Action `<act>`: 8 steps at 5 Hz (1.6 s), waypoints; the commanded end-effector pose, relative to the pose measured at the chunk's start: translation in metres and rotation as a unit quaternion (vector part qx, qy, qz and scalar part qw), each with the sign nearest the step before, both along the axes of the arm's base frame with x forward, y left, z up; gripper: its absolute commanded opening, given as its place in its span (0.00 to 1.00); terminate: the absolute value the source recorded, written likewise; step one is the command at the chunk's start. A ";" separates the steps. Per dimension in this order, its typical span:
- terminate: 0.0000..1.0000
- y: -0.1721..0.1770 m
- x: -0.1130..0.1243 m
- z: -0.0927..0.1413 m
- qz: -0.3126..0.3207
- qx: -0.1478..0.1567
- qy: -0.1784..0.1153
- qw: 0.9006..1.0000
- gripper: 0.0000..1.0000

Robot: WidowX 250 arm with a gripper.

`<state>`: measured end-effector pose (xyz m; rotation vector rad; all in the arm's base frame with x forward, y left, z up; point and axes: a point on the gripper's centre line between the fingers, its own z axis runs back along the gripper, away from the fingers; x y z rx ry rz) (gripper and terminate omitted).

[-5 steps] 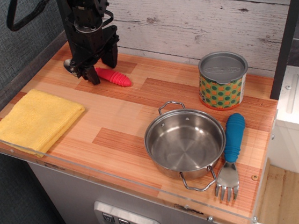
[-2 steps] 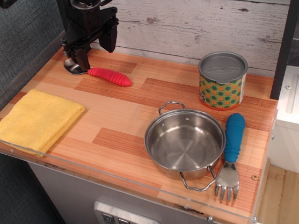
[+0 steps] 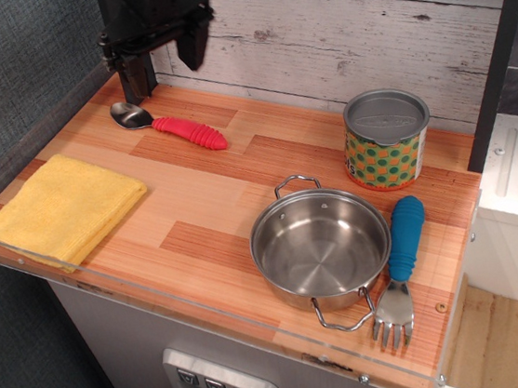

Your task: Move red spoon to the far left above yellow cloth

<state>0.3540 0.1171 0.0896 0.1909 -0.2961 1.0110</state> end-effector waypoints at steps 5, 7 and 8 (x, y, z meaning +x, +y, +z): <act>0.00 -0.165 -0.054 0.052 -0.337 -0.023 0.022 0.941 1.00; 0.00 -0.172 -0.074 0.063 -0.361 -0.019 0.047 0.931 1.00; 1.00 -0.172 -0.074 0.063 -0.361 -0.019 0.047 0.931 1.00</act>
